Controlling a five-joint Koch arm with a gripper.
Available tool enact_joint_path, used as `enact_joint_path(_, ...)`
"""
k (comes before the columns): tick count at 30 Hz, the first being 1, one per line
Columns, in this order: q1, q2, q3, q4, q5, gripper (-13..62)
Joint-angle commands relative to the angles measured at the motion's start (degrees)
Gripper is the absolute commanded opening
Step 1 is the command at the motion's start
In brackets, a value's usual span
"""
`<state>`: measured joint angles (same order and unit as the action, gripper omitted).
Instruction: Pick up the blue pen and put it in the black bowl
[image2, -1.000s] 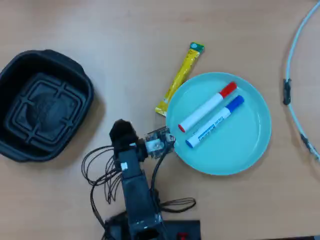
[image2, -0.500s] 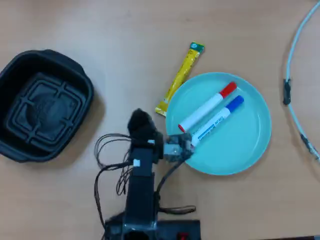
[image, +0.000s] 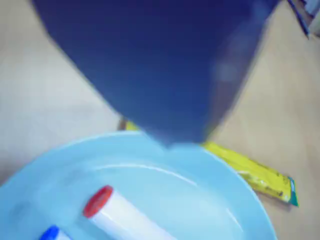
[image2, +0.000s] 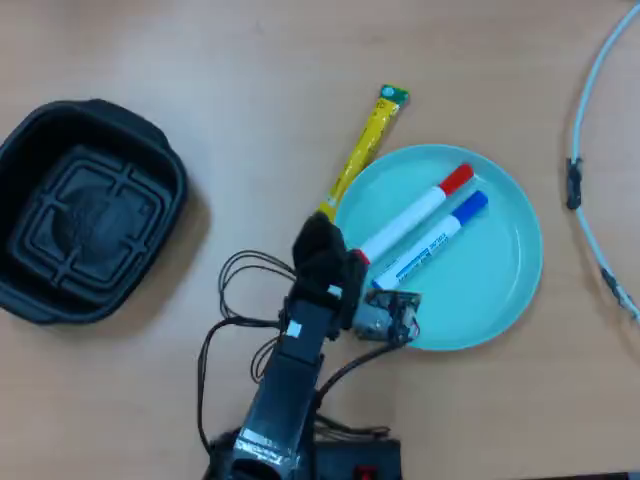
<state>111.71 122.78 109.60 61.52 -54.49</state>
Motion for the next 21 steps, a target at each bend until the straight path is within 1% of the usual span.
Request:
enact_joint_path(1,3.25,0.26,-5.36,-4.83,-1.23,30.2)
enact_joint_path(8,11.25,0.00,-5.36,-12.66,-1.41,30.3)
enact_joint_path(13,20.30,-1.67,-4.75,-15.12,-1.49,30.4)
enact_joint_path(17,24.17,-10.20,-5.01,-15.56,-1.58,30.4)
enact_joint_path(21,24.79,-20.92,-6.06,-17.67,-4.39,30.4)
